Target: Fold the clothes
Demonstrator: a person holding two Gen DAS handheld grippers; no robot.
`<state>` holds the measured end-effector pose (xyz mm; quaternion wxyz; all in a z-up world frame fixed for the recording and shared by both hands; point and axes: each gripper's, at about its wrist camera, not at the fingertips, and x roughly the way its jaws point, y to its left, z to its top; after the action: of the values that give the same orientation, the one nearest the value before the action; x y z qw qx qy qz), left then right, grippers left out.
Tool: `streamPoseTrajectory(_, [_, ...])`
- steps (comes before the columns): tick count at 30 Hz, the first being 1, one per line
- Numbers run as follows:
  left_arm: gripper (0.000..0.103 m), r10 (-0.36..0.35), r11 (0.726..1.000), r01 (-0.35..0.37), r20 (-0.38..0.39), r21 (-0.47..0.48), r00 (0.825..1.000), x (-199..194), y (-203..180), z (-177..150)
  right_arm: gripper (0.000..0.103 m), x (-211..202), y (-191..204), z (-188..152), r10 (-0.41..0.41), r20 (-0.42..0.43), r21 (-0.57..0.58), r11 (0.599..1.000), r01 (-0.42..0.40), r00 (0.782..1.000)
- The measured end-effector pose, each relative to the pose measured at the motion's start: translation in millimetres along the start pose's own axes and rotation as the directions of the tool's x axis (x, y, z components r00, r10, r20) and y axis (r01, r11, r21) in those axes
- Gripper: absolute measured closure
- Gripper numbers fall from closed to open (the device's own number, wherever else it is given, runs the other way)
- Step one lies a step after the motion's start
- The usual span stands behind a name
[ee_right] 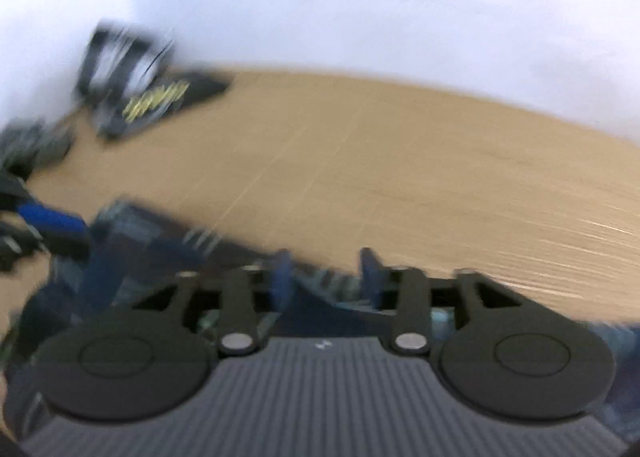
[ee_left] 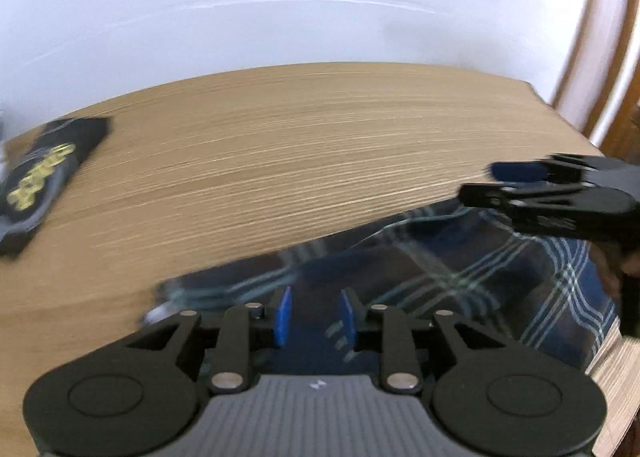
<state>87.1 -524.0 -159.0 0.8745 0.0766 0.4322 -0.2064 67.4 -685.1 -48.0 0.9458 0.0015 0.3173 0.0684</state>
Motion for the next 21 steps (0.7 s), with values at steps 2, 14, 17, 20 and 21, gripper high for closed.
streamPoseTrajectory(2, [0.073, -0.002, 1.0, 0.003, -0.06, 0.028, 0.998, 27, 0, 0, 0.029, -6, -4, -15, -0.082, 0.011, 0.045, 0.996, 0.082, 0.997])
streamPoseTrajectory(14, [0.058, 0.01, 0.999, -0.006, -0.066, 0.048, 0.998, -25, 20, -21, 0.03, -67, 30, -41, -0.019, -0.001, -0.051, 0.999, 0.019, 1.0])
streamPoseTrajectory(17, [0.052, 0.001, 1.0, -0.001, -0.068, 0.0, 0.998, -53, 26, -45, 0.03, -92, 49, -52, 0.131, -0.012, -0.038, 0.991, -0.132, 0.991])
streamPoseTrajectory(20, [0.051, -0.033, 0.997, 0.025, -0.114, -0.074, 0.993, -62, 25, -70, 0.03, -98, 77, -65, 0.277, -0.045, -0.035, 0.96, -0.278, 0.96])
streamPoseTrajectory(21, [0.051, -0.049, 0.995, 0.037, -0.13, -0.089, 0.99, -60, 22, -76, 0.03, -98, 89, -71, 0.31, -0.058, -0.056, 0.948, -0.313, 0.949])
